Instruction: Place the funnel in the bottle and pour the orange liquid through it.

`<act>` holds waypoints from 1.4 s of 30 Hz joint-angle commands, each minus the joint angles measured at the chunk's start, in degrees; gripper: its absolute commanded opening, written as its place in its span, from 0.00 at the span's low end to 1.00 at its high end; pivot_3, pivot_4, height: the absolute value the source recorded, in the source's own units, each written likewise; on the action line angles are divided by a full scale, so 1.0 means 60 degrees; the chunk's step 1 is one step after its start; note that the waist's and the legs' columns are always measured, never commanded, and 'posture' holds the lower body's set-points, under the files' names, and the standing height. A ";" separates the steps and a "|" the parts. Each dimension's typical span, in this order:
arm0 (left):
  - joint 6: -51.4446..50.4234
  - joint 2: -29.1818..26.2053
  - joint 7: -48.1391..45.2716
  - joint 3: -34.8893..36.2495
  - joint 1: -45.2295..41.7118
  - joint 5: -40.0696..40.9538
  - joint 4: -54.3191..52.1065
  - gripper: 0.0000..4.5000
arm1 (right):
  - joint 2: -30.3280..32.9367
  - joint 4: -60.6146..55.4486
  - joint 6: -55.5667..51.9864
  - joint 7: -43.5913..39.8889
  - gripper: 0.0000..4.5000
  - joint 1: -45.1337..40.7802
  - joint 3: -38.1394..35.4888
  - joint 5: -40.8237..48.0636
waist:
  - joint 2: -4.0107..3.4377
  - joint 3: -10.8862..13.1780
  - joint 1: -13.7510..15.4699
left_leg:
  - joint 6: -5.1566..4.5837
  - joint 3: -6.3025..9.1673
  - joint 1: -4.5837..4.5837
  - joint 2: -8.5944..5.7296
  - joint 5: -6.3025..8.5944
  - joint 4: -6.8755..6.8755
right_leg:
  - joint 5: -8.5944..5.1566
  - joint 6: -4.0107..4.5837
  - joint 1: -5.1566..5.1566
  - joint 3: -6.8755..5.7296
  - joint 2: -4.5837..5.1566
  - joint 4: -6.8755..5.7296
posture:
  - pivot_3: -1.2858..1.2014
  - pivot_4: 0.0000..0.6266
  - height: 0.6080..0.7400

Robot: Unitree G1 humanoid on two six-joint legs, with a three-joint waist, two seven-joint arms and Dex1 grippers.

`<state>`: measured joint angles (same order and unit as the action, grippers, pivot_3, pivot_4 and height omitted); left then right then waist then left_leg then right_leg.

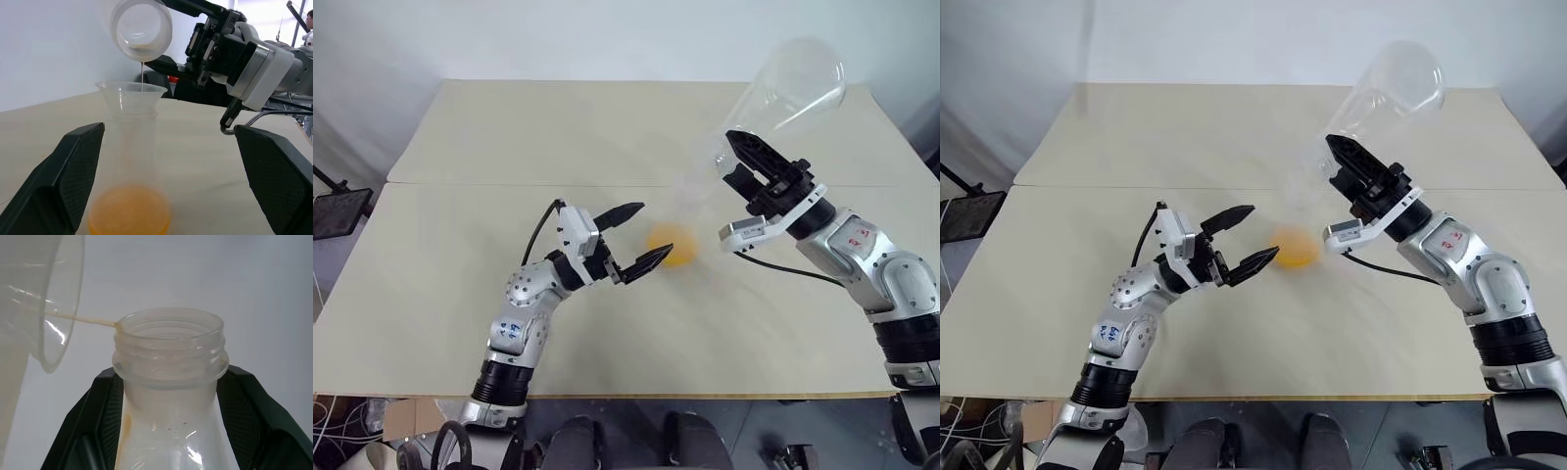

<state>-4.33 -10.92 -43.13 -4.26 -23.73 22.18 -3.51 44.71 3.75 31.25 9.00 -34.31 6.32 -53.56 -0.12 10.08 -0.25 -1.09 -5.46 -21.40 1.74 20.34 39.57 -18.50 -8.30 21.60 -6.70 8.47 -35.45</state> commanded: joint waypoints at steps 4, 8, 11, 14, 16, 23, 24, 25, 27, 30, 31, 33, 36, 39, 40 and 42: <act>-0.0087 -0.0102 -0.0066 0.0020 0.0057 0.0137 -0.0298 1.00 | -0.0364 -0.0488 -0.0194 -0.1388 0.54 0.0227 -0.0798 0.3458 | 0.0002 0.0002 0.0014 | 0.0000 0.0005 0.0000 0.0000 0.0000 0.0001 | 0.0000 0.0000 -0.0003 -0.0003 0.0001 0.0000 | 0.52 0.24 1.00; -0.0211 -0.0241 -0.0168 0.0041 0.0027 0.0172 -0.0384 1.00 | -0.0504 -0.1120 -0.1410 -0.2973 0.54 0.0659 -0.1883 0.6922 | 0.0004 0.0003 0.0033 | -0.0002 0.0011 -0.0004 0.0003 0.0000 0.0000 | 0.0000 0.0000 -0.0003 -0.0008 0.0005 0.0001 | 0.52 0.24 1.00; -0.0310 -0.0312 -0.0218 0.0044 -0.0002 0.0231 -0.0432 1.00 | -0.0662 -0.1928 -0.3162 -0.4156 0.54 0.1182 -0.3014 1.0047 | 0.0005 0.0003 0.0057 | -0.0003 0.0021 -0.0005 0.0003 0.0000 0.0000 | 0.0000 0.0000 -0.0008 -0.0018 0.0005 0.0001 | 0.52 0.24 1.00; -0.0388 -0.0355 -0.0311 0.0012 -0.0012 0.0266 -0.0415 1.00 | -0.0730 -0.2640 -0.5717 -0.4692 0.54 0.1543 -0.4444 1.3207 | 0.0007 0.0004 0.0072 | -0.0006 0.0028 -0.0005 0.0003 0.0000 0.0002 | 0.0001 -0.0001 -0.0015 -0.0024 0.0009 0.0000 | 0.52 0.24 1.00; -0.0432 -0.0361 -0.0354 0.0013 -0.0023 0.0294 -0.0404 1.00 | -0.0582 -0.2910 -0.6726 -0.4913 0.54 0.1854 -0.5079 1.4209 | 0.0007 0.0004 0.0078 | -0.0007 0.0027 -0.0005 0.0003 0.0000 0.0002 | 0.0001 -0.0001 -0.0015 -0.0023 0.0009 0.0000 | 0.52 0.24 1.00; -0.0568 -0.0463 -0.0668 -0.0036 -0.0131 0.0387 -0.0285 1.00 | -0.0191 -0.3060 -1.0996 -0.3784 0.54 0.3467 -0.7914 1.7813 | 0.0006 0.0004 0.0252 | -0.0014 0.0016 -0.0004 -0.0008 0.0004 0.0001 | 0.0001 0.0000 -0.0014 -0.0016 0.0011 0.0005 | 0.52 0.24 1.00; -0.0573 -0.0459 -0.0663 -0.0035 -0.0125 0.0387 -0.0286 1.00 | -0.0280 -0.3101 -1.1121 -0.3665 0.54 0.3695 -0.8150 1.7890 | 0.0006 0.0004 0.0264 | -0.0014 0.0012 -0.0004 -0.0013 0.0004 0.0001 | 0.0001 0.0000 -0.0013 -0.0013 0.0010 0.0007 | 0.52 0.24 1.00; -0.0582 -0.0448 -0.0651 -0.0037 -0.0117 0.0383 -0.0298 1.00 | -0.0341 -0.3172 -1.1136 -0.3681 0.54 0.3912 -0.8300 1.7882 | 0.0006 0.0004 0.0268 | -0.0015 0.0007 -0.0004 -0.0013 0.0004 0.0001 | 0.0001 0.0000 -0.0012 -0.0010 0.0010 0.0011 | 0.52 0.24 1.00; -0.0615 -0.0410 -0.0607 -0.0043 -0.0085 0.0377 -0.0338 1.00 | -0.0409 -0.3357 -1.0932 -0.3878 0.54 0.4312 -0.8437 1.7658 | 0.0005 0.0003 0.0270 | -0.0014 0.0001 -0.0004 -0.0013 0.0004 -0.0001 | 0.0001 0.0000 -0.0011 -0.0007 0.0007 0.0019 | 0.52 0.24 1.00; -0.0650 -0.0355 -0.0544 -0.0077 0.0076 0.0374 -0.0444 1.00 | -0.0522 -0.3626 -1.0233 -0.4807 0.54 0.5363 -0.8168 1.6890 | 0.0005 0.0003 0.0278 | -0.0014 -0.0005 -0.0003 -0.0014 0.0004 -0.0003 | 0.0001 -0.0001 -0.0011 -0.0004 0.0004 0.0024 | 0.52 0.24 1.00; -0.0668 -0.0340 -0.0519 -0.0083 0.0113 0.0375 -0.0470 1.00 | -0.0599 -0.3643 -1.0072 -0.4943 0.54 0.5558 -0.8089 1.6741 | 0.0005 0.0003 0.0279 | -0.0014 -0.0005 -0.0002 -0.0013 0.0005 -0.0005 | 0.0001 -0.0001 -0.0011 -0.0005 0.0000 0.0025 | 0.52 0.24 1.00; -0.0719 -0.0328 -0.0475 -0.0105 0.0215 0.0387 -0.0570 1.00 | -0.0828 -0.3526 -0.9874 -0.4983 0.54 0.5774 -0.7902 1.6486 | 0.0005 0.0003 0.0280 | -0.0014 -0.0009 -0.0002 -0.0015 0.0004 -0.0005 | 0.0003 -0.0005 -0.0011 0.0001 0.0000 0.0028 | 0.52 0.24 1.00; -0.0765 -0.0336 -0.0450 -0.0135 0.0294 0.0391 -0.0667 1.00 | -0.1235 -0.3248 -0.9489 -0.4803 0.54 0.5779 -0.7769 1.5955 | 0.0005 0.0003 0.0276 | -0.0013 -0.0013 -0.0001 -0.0014 0.0004 -0.0004 | 0.0004 -0.0006 -0.0011 0.0005 -0.0001 0.0034 | 0.52 0.24 1.00; -0.0834 -0.0390 -0.0446 -0.0075 0.0281 0.0432 -0.0710 1.00 | -0.1570 -0.3116 -0.9094 -0.4945 0.54 0.5923 -0.7699 1.5631 | 0.0004 0.0002 0.0273 | -0.0012 -0.0012 0.0001 -0.0013 0.0004 -0.0005 | 0.0004 -0.0006 -0.0011 0.0005 -0.0003 0.0034 | 0.52 0.24 1.00; -0.0852 -0.0436 -0.0447 -0.0017 0.0274 0.0444 -0.0722 1.00 | -0.1726 -0.3135 -0.9013 -0.4965 0.54 0.6005 -0.7763 1.5668 | 0.0004 0.0002 0.0273 | -0.0012 -0.0011 0.0002 -0.0013 0.0004 -0.0005 | 0.0004 -0.0006 -0.0012 0.0004 -0.0004 0.0033 | 0.52 0.24 1.00; -0.0874 -0.0499 -0.0444 0.0058 0.0267 0.0454 -0.0731 1.00 | -0.1930 -0.3133 -0.8756 -0.4895 0.54 0.6096 -0.7857 1.5564 | 0.0005 0.0002 0.0274 | -0.0013 -0.0012 0.0002 -0.0014 0.0004 -0.0004 | 0.0004 -0.0006 -0.0012 0.0005 -0.0003 0.0034 | 0.52 0.24 1.00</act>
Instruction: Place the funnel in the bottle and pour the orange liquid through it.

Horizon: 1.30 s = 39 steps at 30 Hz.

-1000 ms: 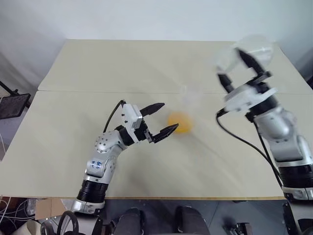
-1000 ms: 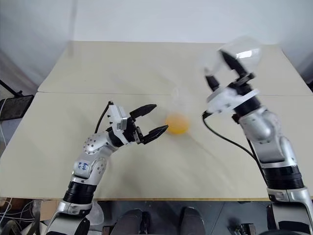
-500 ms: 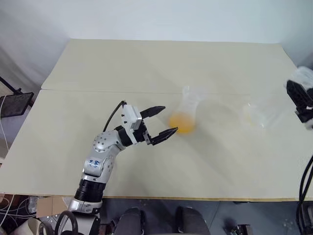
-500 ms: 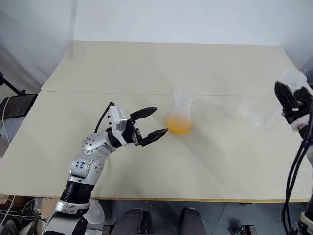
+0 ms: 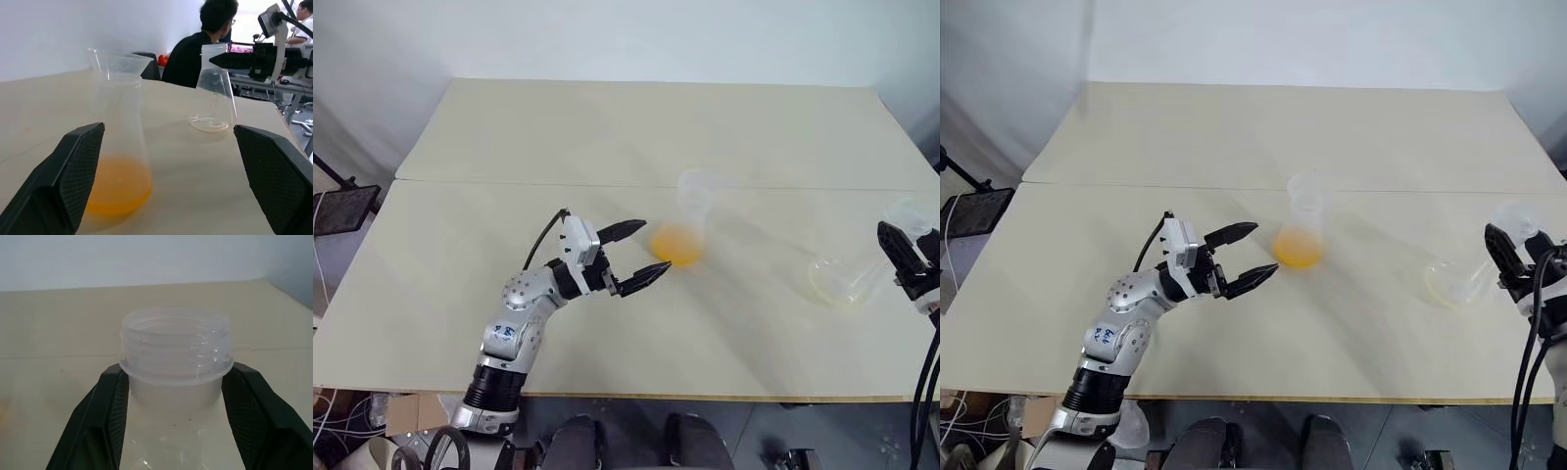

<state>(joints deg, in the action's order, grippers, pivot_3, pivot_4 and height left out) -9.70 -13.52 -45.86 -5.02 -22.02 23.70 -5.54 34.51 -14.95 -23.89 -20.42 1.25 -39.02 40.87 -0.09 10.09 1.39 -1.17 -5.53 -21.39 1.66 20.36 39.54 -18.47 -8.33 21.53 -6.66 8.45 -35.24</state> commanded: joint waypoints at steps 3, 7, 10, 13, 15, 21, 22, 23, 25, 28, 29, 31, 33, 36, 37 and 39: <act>-0.0011 -0.0117 -0.0002 0.0227 -0.0041 0.0234 -0.0377 1.00 | -0.0493 -0.0365 0.0291 -0.0149 0.75 0.0268 -0.0339 0.0462 | 0.0000 0.0000 0.0004 | 0.0000 0.0001 0.0003 -0.0001 0.0000 0.0001 | 0.0000 0.0000 -0.0005 0.0002 0.0001 -0.0001 | 0.52 0.24 1.00; -0.0054 -0.0157 -0.0031 0.0237 -0.0061 0.0259 -0.0379 1.00 | -0.0612 -0.0536 0.0427 -0.0016 0.99 0.0331 -0.0317 0.0389 | -0.0005 -0.0003 -0.0001 | 0.0000 -0.0002 0.0003 -0.0001 0.0000 0.0001 | 0.0000 0.0000 -0.0003 0.0005 0.0000 -0.0001 | 0.52 0.24 1.00; -0.0089 -0.0210 -0.0075 0.0260 -0.0065 0.0281 -0.0385 1.00 | -0.0614 -0.0698 0.0406 0.0063 0.99 0.0470 -0.0522 0.0500 | -0.0005 -0.0003 0.0001 | 0.0000 -0.0001 0.0004 0.0000 0.0000 0.0000 | 0.0000 0.0000 -0.0003 0.0004 0.0000 -0.0002 | 0.52 0.24 1.00; -0.0061 -0.0305 -0.0026 0.0345 -0.0047 0.0212 -0.0336 1.00 | -0.0490 -0.0812 0.0529 0.0404 0.99 0.0561 -0.0942 0.0322 | -0.0005 -0.0003 0.0022 | 0.0000 0.0000 0.0004 -0.0002 0.0000 0.0001 | 0.0000 0.0000 -0.0003 0.0004 0.0000 -0.0001 | 0.52 0.24 1.00; -0.0042 -0.0369 -0.0062 0.0426 -0.0021 0.0245 -0.0283 1.00 | -0.0435 -0.0981 0.0543 0.0571 0.99 0.0494 -0.1251 0.0473 | -0.0006 -0.0003 0.0016 | 0.0000 -0.0001 0.0003 -0.0002 0.0001 0.0001 | 0.0000 0.0000 -0.0003 0.0005 0.0002 -0.0001 | 0.52 0.24 1.00; -0.0382 -0.0775 -0.0449 0.0602 0.0047 0.0571 -0.0305 1.00 | -0.0365 -0.1081 0.1143 -0.0181 0.99 0.0372 -0.1713 0.0912 | -0.0006 -0.0003 0.0000 | 0.0000 -0.0002 0.0007 0.0000 0.0001 -0.0001 | 0.0000 0.0000 -0.0003 0.0006 -0.0001 -0.0003 | 0.52 0.24 1.00; -0.0440 -0.0896 -0.0556 0.0629 0.0090 0.0614 -0.0326 1.00 | -0.0327 -0.1126 0.1307 -0.0415 0.99 0.0303 -0.1760 0.1053 | -0.0006 -0.0003 -0.0001 | 0.0000 -0.0002 0.0007 0.0000 0.0001 -0.0001 | 0.0000 0.0000 -0.0003 0.0006 -0.0001 -0.0003 | 0.52 0.24 1.00; -0.0503 -0.1021 -0.0627 0.0679 0.0120 0.0641 -0.0312 1.00 | -0.0218 -0.1150 0.1352 -0.0616 0.99 0.0187 -0.1795 0.1248 | -0.0006 -0.0003 -0.0001 | 0.0000 -0.0002 0.0008 0.0000 0.0000 -0.0001 | 0.0000 0.0000 -0.0002 0.0006 -0.0001 -0.0003 | 0.52 0.24 1.00; -0.0474 -0.1272 -0.0718 0.0819 0.0167 0.0614 -0.0201 1.00 | 0.0038 -0.1161 0.1366 -0.0988 0.99 -0.0047 -0.1812 0.1568 | -0.0007 -0.0003 -0.0015 | 0.0000 -0.0005 0.0010 0.0000 0.0000 -0.0001 | 0.0000 0.0000 -0.0002 0.0009 -0.0001 -0.0005 | 0.52 0.24 1.00; -0.0419 -0.1696 -0.0933 0.1020 0.0192 0.0565 -0.0057 1.00 | 0.0671 -0.1113 0.1206 -0.1492 0.99 -0.0527 -0.1576 0.1826 | -0.0006 -0.0003 -0.0017 | 0.0000 -0.0007 0.0015 0.0003 0.0000 -0.0002 | 0.0000 0.0000 -0.0002 0.0013 -0.0002 -0.0008 | 0.52 0.24 1.00; -0.0444 -0.1940 -0.1137 0.1038 0.0244 0.0541 -0.0053 1.00 | 0.0960 -0.1106 0.1177 -0.1734 0.99 -0.0730 -0.1325 0.1741 | -0.0007 -0.0003 -0.0017 | 0.0000 -0.0006 0.0016 0.0003 0.0001 -0.0002 | 0.0000 0.0000 -0.0002 0.0013 -0.0002 -0.0014 | 0.52 0.24 1.00; -0.0432 -0.2379 -0.1437 0.1088 0.0382 0.0478 -0.0027 1.00 | 0.1493 -0.1102 0.1522 -0.2539 0.99 -0.0977 -0.0551 0.1040 | -0.0006 -0.0003 -0.0040 | 0.0000 -0.0009 0.0018 0.0003 0.0001 -0.0003 | 0.0000 0.0000 0.0000 0.0016 -0.0002 -0.0013 | 0.52 0.24 1.00; -0.0361 -0.2731 -0.1566 0.1157 0.0576 0.0404 -0.0083 1.00 | 0.1627 -0.1101 0.1924 -0.3184 0.99 -0.1186 0.0201 0.0590 | -0.0005 -0.0002 -0.0051 | 0.0000 -0.0012 0.0024 0.0006 0.0001 -0.0008 | 0.0000 0.0001 0.0000 0.0017 -0.0004 -0.0013 | 0.52 0.24 1.00; 0.0058 -0.3082 -0.1672 0.1243 0.0999 0.0171 -0.0306 1.00 | 0.1562 -0.1114 0.2231 -0.4560 0.99 -0.0931 0.1090 0.0571 | -0.0002 -0.0001 -0.0005 | 0.0000 -0.0010 0.0022 0.0007 0.0001 -0.0011 | 0.0000 0.0001 0.0000 0.0016 -0.0004 -0.0010 | 0.52 0.24 1.00; 0.0183 -0.3168 -0.1647 0.1285 0.1123 0.0087 -0.0359 1.00 | 0.1489 -0.1161 0.1884 -0.4781 0.99 -0.0853 0.1236 0.1050 | 0.0001 0.0001 0.0027 | 0.0000 -0.0007 0.0019 0.0003 0.0001 -0.0012 | 0.0000 0.0000 0.0000 0.0014 0.0000 -0.0010 | 0.52 0.24 1.00; 0.0413 -0.3346 -0.1561 0.1410 0.1438 -0.0063 -0.0481 1.00 | 0.1626 -0.1298 0.1484 -0.5560 0.99 -0.0395 0.1737 0.1277 | 0.0002 0.0002 0.0060 | -0.0002 0.0011 0.0011 -0.0001 0.0003 -0.0010 | 0.0000 -0.0001 -0.0002 0.0003 0.0010 -0.0011 | 0.52 0.24 1.00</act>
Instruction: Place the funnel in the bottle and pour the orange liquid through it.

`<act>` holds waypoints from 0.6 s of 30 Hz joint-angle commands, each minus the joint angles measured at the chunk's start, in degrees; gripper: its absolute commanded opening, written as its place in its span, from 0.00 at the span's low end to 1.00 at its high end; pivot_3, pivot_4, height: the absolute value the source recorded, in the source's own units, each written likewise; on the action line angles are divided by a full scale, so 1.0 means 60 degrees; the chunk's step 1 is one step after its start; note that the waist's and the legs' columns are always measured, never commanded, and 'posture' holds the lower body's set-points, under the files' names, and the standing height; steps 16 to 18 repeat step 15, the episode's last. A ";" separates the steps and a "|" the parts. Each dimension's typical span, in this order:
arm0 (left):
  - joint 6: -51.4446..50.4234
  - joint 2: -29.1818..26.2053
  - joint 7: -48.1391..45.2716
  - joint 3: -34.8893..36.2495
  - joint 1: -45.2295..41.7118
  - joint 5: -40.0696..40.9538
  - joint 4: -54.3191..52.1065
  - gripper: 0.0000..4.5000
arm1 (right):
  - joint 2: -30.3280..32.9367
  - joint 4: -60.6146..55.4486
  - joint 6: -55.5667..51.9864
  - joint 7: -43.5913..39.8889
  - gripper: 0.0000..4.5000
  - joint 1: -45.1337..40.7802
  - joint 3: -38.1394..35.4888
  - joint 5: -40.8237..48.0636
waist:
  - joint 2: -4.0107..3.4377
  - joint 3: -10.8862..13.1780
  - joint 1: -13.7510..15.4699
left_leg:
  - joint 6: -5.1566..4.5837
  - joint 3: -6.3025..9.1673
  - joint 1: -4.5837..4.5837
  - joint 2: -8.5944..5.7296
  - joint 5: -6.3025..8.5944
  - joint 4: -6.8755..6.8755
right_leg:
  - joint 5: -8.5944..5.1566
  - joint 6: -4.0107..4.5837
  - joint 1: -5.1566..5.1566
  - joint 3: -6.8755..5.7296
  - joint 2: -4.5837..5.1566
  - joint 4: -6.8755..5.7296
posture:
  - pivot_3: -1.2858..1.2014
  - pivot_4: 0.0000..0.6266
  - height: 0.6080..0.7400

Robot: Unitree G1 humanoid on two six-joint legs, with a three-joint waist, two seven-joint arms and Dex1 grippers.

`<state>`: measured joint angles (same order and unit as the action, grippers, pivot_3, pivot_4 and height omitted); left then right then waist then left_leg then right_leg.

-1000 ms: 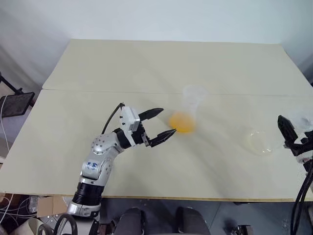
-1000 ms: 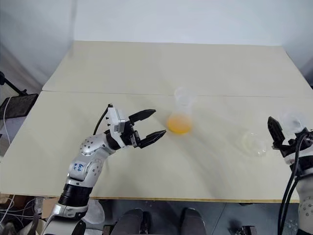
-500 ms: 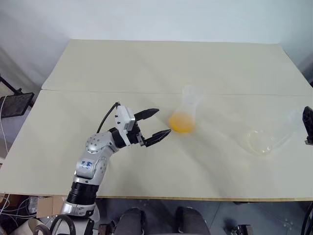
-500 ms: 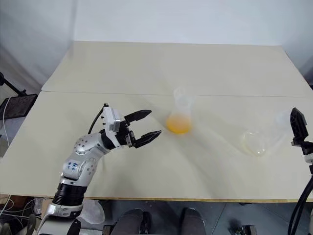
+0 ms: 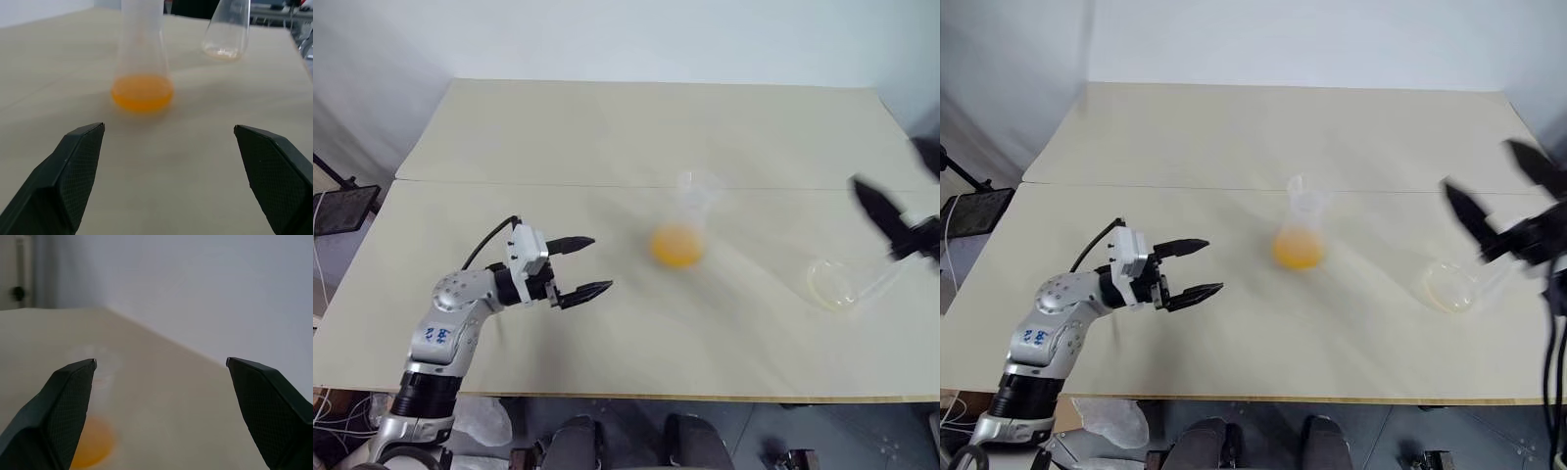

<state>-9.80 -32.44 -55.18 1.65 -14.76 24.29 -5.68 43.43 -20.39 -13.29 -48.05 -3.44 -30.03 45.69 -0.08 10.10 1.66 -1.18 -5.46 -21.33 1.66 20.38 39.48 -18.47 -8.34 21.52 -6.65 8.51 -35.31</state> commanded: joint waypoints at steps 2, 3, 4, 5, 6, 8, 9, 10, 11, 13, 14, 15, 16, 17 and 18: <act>0.0526 -0.0342 0.0116 0.0488 0.0540 -0.0222 -0.0577 1.00 | 0.0244 -0.0398 0.0050 -0.1933 0.99 0.0854 0.0798 0.0010 | 0.0001 0.0000 0.0004 | -0.0009 0.0002 -0.0003 -0.0001 0.0005 0.0001 | 0.0002 -0.0004 -0.0002 -0.0003 0.0005 0.0004 | 0.52 0.24 1.00; 0.0597 -0.0396 0.0142 0.0573 0.0667 -0.0221 -0.0626 1.00 | 0.0311 -0.0357 0.0222 -0.2410 0.99 0.1109 0.1024 -0.0211 | 0.0002 0.0001 -0.0014 | -0.0012 0.0002 -0.0001 -0.0002 0.0008 0.0001 | 0.0002 -0.0003 -0.0005 -0.0006 0.0003 0.0003 | 0.52 0.24 1.00; 0.0647 -0.0434 0.0193 0.0660 0.0783 -0.0209 -0.0686 1.00 | 0.0371 -0.0190 0.0604 -0.2931 0.99 0.1385 0.1230 -0.0585 | 0.0002 0.0001 -0.0026 | -0.0011 -0.0004 0.0000 -0.0004 0.0008 0.0001 | 0.0002 -0.0004 -0.0004 -0.0005 0.0002 0.0010 | 0.52 0.24 1.00; 0.0722 -0.0454 0.0296 0.0762 0.0881 -0.0250 -0.0708 1.00 | 0.0401 0.0030 0.0828 -0.3337 0.99 0.1651 0.1383 -0.0838 | 0.0002 0.0001 -0.0031 | -0.0011 -0.0007 -0.0001 -0.0003 0.0008 0.0000 | 0.0002 -0.0004 -0.0004 -0.0005 0.0000 0.0017 | 0.52 0.24 1.00; 0.0781 -0.0471 0.0393 0.0846 0.0959 -0.0303 -0.0708 1.00 | 0.0366 0.0299 0.1117 -0.3628 0.99 0.1835 0.1463 -0.1070 | 0.0003 0.0001 -0.0031 | -0.0011 -0.0007 0.0001 -0.0001 0.0008 0.0000 | 0.0002 -0.0003 -0.0006 -0.0006 -0.0003 0.0018 | 0.52 0.24 1.00; 0.0857 -0.0476 0.0514 0.0970 0.1109 -0.0338 -0.0773 1.00 | 0.0223 0.0836 0.1710 -0.4059 0.99 0.2074 0.1473 -0.1400 | 0.0003 0.0002 -0.0032 | -0.0011 -0.0011 0.0003 -0.0001 0.0008 0.0002 | 0.0002 -0.0004 -0.0010 -0.0004 -0.0003 0.0021 | 0.52 0.24 1.00; 0.0888 -0.0483 0.0507 0.1012 0.1118 -0.0326 -0.0742 1.00 | 0.0176 0.0985 0.1882 -0.4161 0.99 0.2087 0.1505 -0.1498 | 0.0003 0.0002 -0.0034 | -0.0011 -0.0018 0.0005 0.0000 0.0008 0.0004 | 0.0002 -0.0004 -0.0014 -0.0002 -0.0003 0.0029 | 0.52 0.24 1.00; 0.0868 -0.0481 0.0624 0.1121 0.1220 -0.0332 -0.0782 1.00 | 0.0074 0.1459 0.2263 -0.4389 0.99 0.2246 0.1432 -0.1643 | 0.0003 0.0001 -0.0036 | -0.0011 -0.0020 0.0010 0.0001 0.0008 0.0005 | 0.0002 -0.0005 -0.0020 0.0000 -0.0002 0.0032 | 0.52 0.24 1.00; 0.0857 -0.0506 0.0672 0.1222 0.1242 -0.0323 -0.0727 1.00 | 0.0002 0.1759 0.2499 -0.4493 0.99 0.2311 0.1425 -0.1755 | 0.0003 0.0001 -0.0037 | -0.0011 -0.0020 0.0010 0.0003 0.0007 0.0006 | 0.0002 -0.0005 -0.0020 -0.0001 -0.0004 0.0034 | 0.52 0.24 1.00; 0.0744 -0.0474 0.0827 0.1496 0.1415 -0.0153 -0.0754 1.00 | -0.0091 0.2224 0.2931 -0.4698 0.99 0.2432 0.1314 -0.1869 | 0.0003 0.0001 -0.0047 | -0.0010 -0.0020 0.0015 0.0004 0.0007 0.0005 | 0.0002 -0.0005 -0.0020 -0.0001 -0.0004 0.0030 | 0.52 0.24 1.00; 0.0700 -0.0446 0.0927 0.1599 0.1441 -0.0121 -0.0726 1.00 | -0.0100 0.2193 0.2930 -0.4693 0.99 0.2405 0.1320 -0.1818 | 0.0003 0.0001 -0.0048 | -0.0009 -0.0020 0.0015 0.0005 0.0008 0.0004 | 0.0002 -0.0004 -0.0020 -0.0002 -0.0004 0.0029 | 0.52 0.24 1.00; 0.0696 -0.0403 0.0994 0.1685 0.1467 -0.0081 -0.0705 1.00 | -0.0102 0.2167 0.2963 -0.4695 0.99 0.2376 0.1331 -0.1793 | 0.0003 0.0001 -0.0048 | -0.0009 -0.0019 0.0015 0.0005 0.0008 0.0004 | 0.0002 -0.0005 -0.0019 -0.0002 -0.0004 0.0027 | 0.52 0.24 1.00; 0.0696 -0.0403 0.0994 0.1685 0.1467 -0.0081 -0.0705 1.00 | -0.0102 0.2167 0.2963 -0.4695 0.99 0.2376 0.1331 -0.1793 | 0.0003 0.0001 -0.0048 | -0.0009 -0.0019 0.0015 0.0005 0.0008 0.0004 | 0.0002 -0.0005 -0.0019 -0.0002 -0.0004 0.0027 | 0.52 0.24 1.00; 0.0696 -0.0403 0.0994 0.1685 0.1467 -0.0081 -0.0705 1.00 | -0.0102 0.2167 0.2963 -0.4695 0.99 0.2376 0.1331 -0.1793 | 0.0003 0.0001 -0.0048 | -0.0009 -0.0019 0.0015 0.0005 0.0008 0.0004 | 0.0002 -0.0005 -0.0019 -0.0002 -0.0004 0.0027 | 0.52 0.24 1.00; 0.0696 -0.0403 0.0994 0.1685 0.1467 -0.0081 -0.0705 1.00 | -0.0102 0.2167 0.2963 -0.4695 0.99 0.2376 0.1331 -0.1793 | 0.0003 0.0001 -0.0048 | -0.0009 -0.0019 0.0015 0.0005 0.0008 0.0004 | 0.0002 -0.0005 -0.0019 -0.0002 -0.0004 0.0027 | 0.52 0.24 1.00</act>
